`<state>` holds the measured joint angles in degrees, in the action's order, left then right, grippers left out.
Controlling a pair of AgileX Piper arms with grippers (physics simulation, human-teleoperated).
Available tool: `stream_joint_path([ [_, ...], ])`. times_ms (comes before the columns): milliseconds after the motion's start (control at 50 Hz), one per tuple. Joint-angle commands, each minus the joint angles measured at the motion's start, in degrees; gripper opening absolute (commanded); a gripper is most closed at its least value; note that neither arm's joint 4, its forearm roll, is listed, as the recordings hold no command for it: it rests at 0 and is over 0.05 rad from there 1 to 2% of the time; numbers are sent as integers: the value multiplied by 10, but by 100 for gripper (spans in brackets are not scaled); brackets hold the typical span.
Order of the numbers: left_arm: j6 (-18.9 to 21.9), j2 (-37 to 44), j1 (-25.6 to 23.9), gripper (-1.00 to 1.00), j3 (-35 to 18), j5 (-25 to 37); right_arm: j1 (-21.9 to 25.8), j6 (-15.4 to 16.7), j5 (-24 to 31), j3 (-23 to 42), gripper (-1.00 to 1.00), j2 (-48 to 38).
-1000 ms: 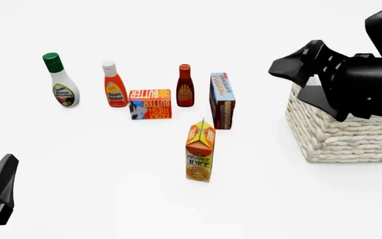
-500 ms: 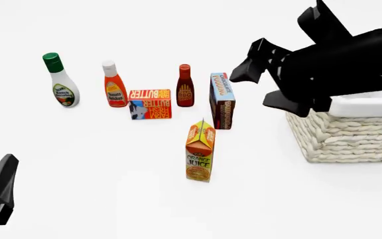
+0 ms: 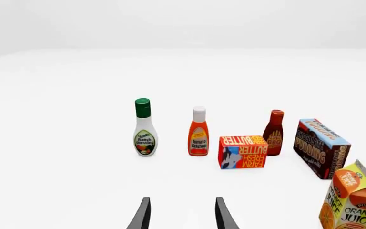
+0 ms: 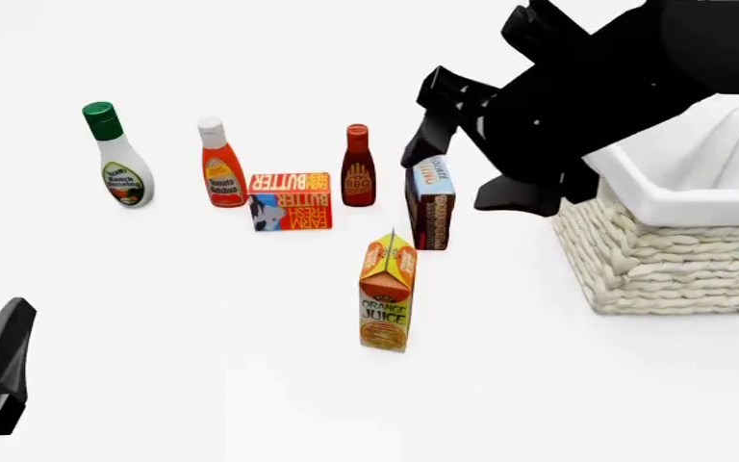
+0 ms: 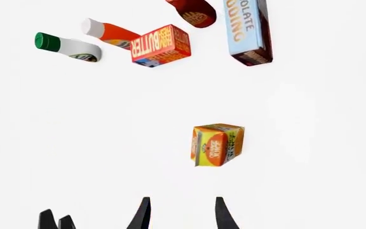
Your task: Pick the orange juice and place it in the basket.
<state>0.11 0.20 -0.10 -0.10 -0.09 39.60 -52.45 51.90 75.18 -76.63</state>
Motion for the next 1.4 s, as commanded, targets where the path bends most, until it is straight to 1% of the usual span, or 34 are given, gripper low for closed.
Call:
stream_joint_path([
  [20, 0, 0, 0, 100, 0, 0, 15, -6, 53, 60, 100, -47],
  [60, 0, 0, 0, 100, 0, 0, 22, -10, 57, 71, 100, -57],
  [100, 0, 0, 0, 100, 0, 0, 17, -1, 75, 94, 100, -74],
  [160, 0, 0, 0, 100, 0, 0, 23, -6, 86, 110, 100, -87],
  [260, 0, 0, 0, 100, 0, 0, 29, -12, 101, 125, 100, -106],
  [280, 0, 0, 0, 100, 0, 0, 36, -21, 99, 119, 100, -105],
  [320, 0, 0, 0, 100, 0, 0, 40, -25, 101, 121, 100, -109],
  [340, 0, 0, 0, 100, 0, 0, 38, -22, 106, 125, 100, -114],
  [400, 0, 0, 0, 100, 0, 0, 43, -31, 107, 123, 100, -118],
  [460, 0, 0, 0, 100, 0, 0, 37, -23, 126, 143, 100, -133],
  [480, 0, 0, 0, 100, 0, 0, 41, -28, 128, 145, 100, -135],
  [580, 0, 0, 0, 100, 0, 0, 39, -20, 152, 176, 100, -154],
  [620, 0, 0, 0, 100, 0, 0, 39, -19, 156, 181, 100, -159],
  [660, 0, 0, 0, 100, 0, 0, 44, -27, 152, 172, 100, -158],
  [720, 0, 0, 0, 100, 0, 0, 39, -23, 164, 184, 100, -169],
  [740, 0, 0, 0, 100, 0, 0, 35, -15, 176, 198, 100, -179],
  [760, 0, 0, 0, 100, 0, 0, 36, -14, 178, 204, 100, -182],
  [780, 0, 0, 0, 100, 0, 0, 38, -16, 179, 204, 100, -182],
  [840, 0, 0, 0, 100, 0, 0, 35, -8, 180, 200, 100, -188],
  [920, 0, 0, 0, 100, 0, 0, 40, -18, 180, 198, 100, -197],
  [940, 0, 0, 0, 100, 0, 0, 26, -5, 180, 189, 100, -202],
  [980, 0, 0, 0, 100, 0, 0, 29, -7, 180, 191, 100, -204],
  [1000, 0, 0, 0, 100, 0, 0, 33, 7, 180, 185, 100, -226],
  [1160, 0, 0, 0, 100, 0, 0, 39, -1, 180, 178, 100, -228],
  [1400, 0, 0, 0, 100, 0, 0, 38, 7, 180, 183, 100, -242],
])
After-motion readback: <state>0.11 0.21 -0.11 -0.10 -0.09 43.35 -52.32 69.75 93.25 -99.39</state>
